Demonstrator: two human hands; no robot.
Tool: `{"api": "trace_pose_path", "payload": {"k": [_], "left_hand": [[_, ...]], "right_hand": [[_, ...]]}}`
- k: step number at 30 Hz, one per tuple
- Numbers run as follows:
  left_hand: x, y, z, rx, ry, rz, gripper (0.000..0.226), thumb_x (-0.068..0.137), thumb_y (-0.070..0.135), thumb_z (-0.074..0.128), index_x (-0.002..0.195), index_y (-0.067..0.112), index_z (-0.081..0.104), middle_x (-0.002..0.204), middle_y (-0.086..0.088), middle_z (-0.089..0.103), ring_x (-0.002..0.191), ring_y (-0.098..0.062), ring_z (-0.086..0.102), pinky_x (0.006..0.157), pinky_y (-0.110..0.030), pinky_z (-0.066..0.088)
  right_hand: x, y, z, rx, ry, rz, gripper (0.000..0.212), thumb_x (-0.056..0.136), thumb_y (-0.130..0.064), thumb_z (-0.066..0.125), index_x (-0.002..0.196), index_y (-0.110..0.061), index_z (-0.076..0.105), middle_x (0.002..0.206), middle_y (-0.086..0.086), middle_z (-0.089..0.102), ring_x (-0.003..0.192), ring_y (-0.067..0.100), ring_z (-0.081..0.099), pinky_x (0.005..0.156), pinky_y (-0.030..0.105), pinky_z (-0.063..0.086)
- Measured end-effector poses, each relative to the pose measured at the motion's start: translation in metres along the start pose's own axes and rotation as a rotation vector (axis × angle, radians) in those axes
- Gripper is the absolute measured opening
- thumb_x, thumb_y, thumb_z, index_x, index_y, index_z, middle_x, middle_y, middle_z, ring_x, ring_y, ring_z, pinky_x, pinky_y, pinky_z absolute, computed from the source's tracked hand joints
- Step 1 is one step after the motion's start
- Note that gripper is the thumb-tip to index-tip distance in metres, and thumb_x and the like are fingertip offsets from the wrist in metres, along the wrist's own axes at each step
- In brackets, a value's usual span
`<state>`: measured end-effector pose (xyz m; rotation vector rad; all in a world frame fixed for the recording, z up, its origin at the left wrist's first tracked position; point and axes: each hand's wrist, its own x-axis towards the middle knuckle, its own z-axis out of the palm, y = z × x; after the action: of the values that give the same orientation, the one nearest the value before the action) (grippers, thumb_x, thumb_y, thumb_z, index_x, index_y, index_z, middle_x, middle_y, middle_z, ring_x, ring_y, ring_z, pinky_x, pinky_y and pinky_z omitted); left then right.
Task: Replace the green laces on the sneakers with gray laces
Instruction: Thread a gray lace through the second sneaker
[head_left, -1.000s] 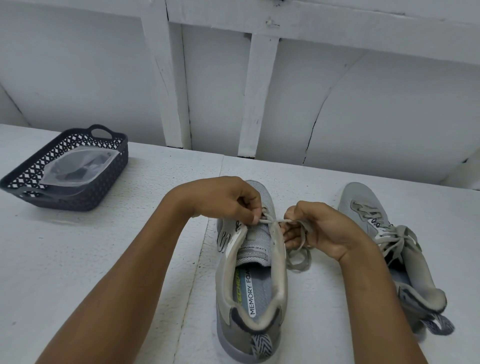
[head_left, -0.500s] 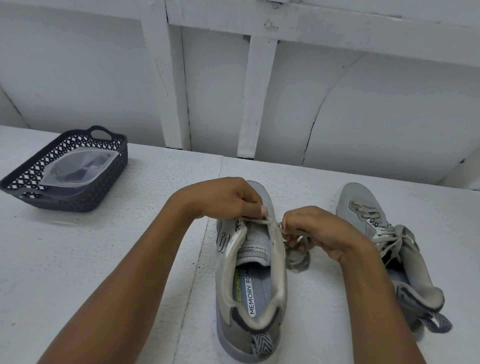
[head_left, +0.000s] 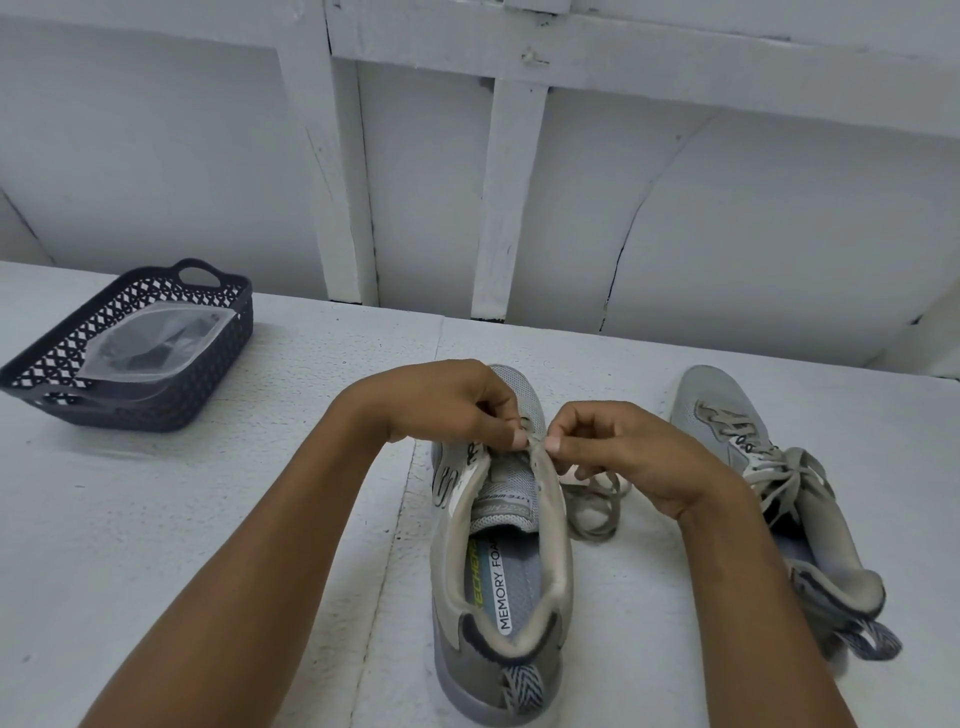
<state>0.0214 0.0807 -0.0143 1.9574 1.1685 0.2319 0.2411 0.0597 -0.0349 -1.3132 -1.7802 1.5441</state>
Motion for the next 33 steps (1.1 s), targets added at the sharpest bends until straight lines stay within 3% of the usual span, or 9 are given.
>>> {"api": "trace_pose_path", "payload": {"k": [3, 7, 9, 12, 18, 22, 26, 30, 33], "left_hand": [[-0.003, -0.002, -0.003, -0.104, -0.029, 0.018, 0.012, 0.088, 0.010, 0.071, 0.100, 0.009, 0.071, 0.090, -0.002, 0.073, 0.077, -0.004, 0.064, 0.071, -0.018, 0.049], [-0.006, -0.004, -0.007, -0.124, 0.000, 0.046, 0.021, 0.086, -0.005, 0.065, 0.100, 0.009, 0.071, 0.090, -0.004, 0.073, 0.078, -0.004, 0.065, 0.072, -0.017, 0.051], [-0.006, -0.005, -0.009, -0.110, 0.072, 0.041, 0.021, 0.086, -0.003, 0.062, 0.094, 0.013, 0.074, 0.082, 0.004, 0.072, 0.075, -0.004, 0.063, 0.075, -0.021, 0.051], [-0.007, -0.005, -0.011, -0.091, 0.154, 0.030, 0.022, 0.086, 0.001, 0.060, 0.088, 0.017, 0.076, 0.081, 0.000, 0.072, 0.074, -0.009, 0.059, 0.078, -0.032, 0.049], [-0.007, 0.000, -0.008, 0.000, 0.035, 0.026, 0.012, 0.086, 0.015, 0.072, 0.091, 0.024, 0.079, 0.081, 0.006, 0.074, 0.074, -0.007, 0.061, 0.078, -0.035, 0.052], [-0.003, 0.002, -0.003, 0.032, 0.014, 0.027, 0.009, 0.083, 0.017, 0.077, 0.091, 0.020, 0.079, 0.073, 0.013, 0.071, 0.069, -0.001, 0.058, 0.080, -0.039, 0.052], [-0.001, 0.002, -0.002, 0.020, 0.016, 0.026, 0.006, 0.085, 0.021, 0.076, 0.089, 0.020, 0.079, 0.077, 0.008, 0.073, 0.068, -0.003, 0.060, 0.077, -0.036, 0.053], [0.000, -0.002, -0.002, -0.006, 0.034, 0.012, 0.018, 0.092, 0.030, 0.068, 0.087, 0.016, 0.078, 0.082, -0.006, 0.073, 0.068, -0.018, 0.056, 0.070, -0.035, 0.047], [0.000, -0.003, -0.001, -0.011, 0.023, -0.009, 0.017, 0.092, 0.029, 0.068, 0.088, 0.016, 0.079, 0.082, -0.007, 0.073, 0.068, -0.013, 0.055, 0.070, -0.033, 0.045]], "right_hand": [[0.000, -0.002, -0.002, -0.014, 0.041, 0.007, 0.008, 0.089, -0.014, 0.070, 0.082, -0.012, 0.065, 0.069, -0.004, 0.068, 0.060, 0.000, 0.058, 0.056, 0.013, 0.041], [0.003, -0.004, -0.002, -0.027, 0.034, 0.016, 0.014, 0.076, -0.024, 0.078, 0.078, -0.014, 0.068, 0.073, 0.001, 0.069, 0.073, 0.010, 0.062, 0.069, 0.025, 0.046], [0.004, -0.006, -0.002, -0.012, 0.033, 0.025, 0.014, 0.069, -0.028, 0.073, 0.074, -0.016, 0.069, 0.074, 0.004, 0.068, 0.076, 0.013, 0.062, 0.072, 0.031, 0.045], [0.005, -0.010, -0.004, -0.042, -0.013, 0.024, 0.015, 0.068, -0.030, 0.072, 0.074, -0.017, 0.069, 0.073, 0.003, 0.067, 0.073, 0.013, 0.061, 0.069, 0.030, 0.044], [0.006, -0.021, -0.013, -0.196, -0.098, 0.040, 0.005, 0.086, -0.015, 0.074, 0.083, -0.012, 0.072, 0.067, -0.002, 0.066, 0.066, 0.007, 0.058, 0.061, 0.021, 0.042], [0.008, -0.021, -0.013, -0.202, -0.114, 0.031, 0.007, 0.087, -0.010, 0.071, 0.081, -0.012, 0.070, 0.064, -0.003, 0.065, 0.062, 0.006, 0.056, 0.057, 0.017, 0.041], [0.011, -0.016, -0.012, -0.150, -0.090, -0.044, 0.011, 0.084, -0.002, 0.073, 0.079, -0.011, 0.069, 0.065, -0.002, 0.064, 0.062, 0.006, 0.055, 0.057, 0.019, 0.040], [0.011, -0.015, -0.016, -0.094, -0.088, -0.132, 0.014, 0.080, 0.006, 0.074, 0.080, -0.008, 0.072, 0.068, -0.003, 0.068, 0.063, 0.004, 0.059, 0.062, 0.014, 0.046], [0.011, -0.015, -0.015, -0.076, -0.071, -0.125, 0.008, 0.083, -0.001, 0.074, 0.078, -0.008, 0.073, 0.069, 0.002, 0.069, 0.059, 0.005, 0.055, 0.057, 0.016, 0.043]]}}
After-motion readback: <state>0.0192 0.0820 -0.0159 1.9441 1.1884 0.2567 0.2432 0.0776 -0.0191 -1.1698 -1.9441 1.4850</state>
